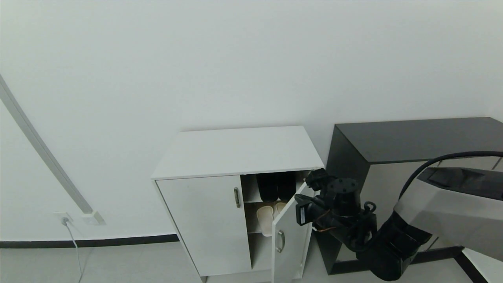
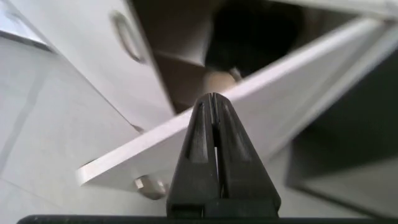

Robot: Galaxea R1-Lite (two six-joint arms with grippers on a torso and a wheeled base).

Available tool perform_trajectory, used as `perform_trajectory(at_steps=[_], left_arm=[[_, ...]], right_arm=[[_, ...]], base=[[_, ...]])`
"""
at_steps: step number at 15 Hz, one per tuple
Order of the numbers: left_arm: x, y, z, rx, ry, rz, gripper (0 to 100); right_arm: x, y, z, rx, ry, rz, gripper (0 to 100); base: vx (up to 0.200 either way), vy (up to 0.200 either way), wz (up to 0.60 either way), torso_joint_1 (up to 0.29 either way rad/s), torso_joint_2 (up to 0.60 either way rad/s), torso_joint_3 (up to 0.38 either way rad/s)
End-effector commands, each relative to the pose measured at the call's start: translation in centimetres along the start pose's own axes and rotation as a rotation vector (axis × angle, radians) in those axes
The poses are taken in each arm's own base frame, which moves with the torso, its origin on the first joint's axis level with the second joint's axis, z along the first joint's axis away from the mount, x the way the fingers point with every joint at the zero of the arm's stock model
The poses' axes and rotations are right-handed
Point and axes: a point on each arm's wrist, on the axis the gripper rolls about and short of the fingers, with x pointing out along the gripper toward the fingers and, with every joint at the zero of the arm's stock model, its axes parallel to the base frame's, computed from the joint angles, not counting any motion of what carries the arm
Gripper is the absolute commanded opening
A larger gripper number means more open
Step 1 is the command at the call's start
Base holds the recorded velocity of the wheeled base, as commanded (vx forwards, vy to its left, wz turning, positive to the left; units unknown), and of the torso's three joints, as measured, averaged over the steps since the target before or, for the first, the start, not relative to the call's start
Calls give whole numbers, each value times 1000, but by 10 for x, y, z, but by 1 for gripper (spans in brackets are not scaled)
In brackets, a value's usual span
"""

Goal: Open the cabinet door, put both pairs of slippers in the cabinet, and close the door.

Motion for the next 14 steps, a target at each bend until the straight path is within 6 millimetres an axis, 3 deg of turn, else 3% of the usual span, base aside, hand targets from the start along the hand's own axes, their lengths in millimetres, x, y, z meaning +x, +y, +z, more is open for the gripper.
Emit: perform_trajectory(at_steps=[1, 4, 7, 8, 14], left_arm=[[0, 0, 0, 1, 1, 1, 0], [0, 0, 0, 1, 1, -1, 0], [0, 0, 0, 3, 1, -1, 0], [0, 0, 0, 1, 1, 1, 0], [0, 0, 0, 3, 1, -1, 0]], right_arm=[[-15, -4, -18, -7, 28, 19, 0], [-41, -3, -39, -13, 53, 110, 0], [-49, -3, -50, -47, 96, 129, 0], [-48, -2, -55, -60, 116, 129, 0], [-23, 2, -63, -63, 105, 133, 0]], base=[[0, 0, 0, 0, 0, 0], [0, 0, 0, 0, 0, 0], [200, 0, 0, -2, 1, 2], [200, 0, 0, 2, -7, 7], [0, 0, 0, 0, 0, 0]])
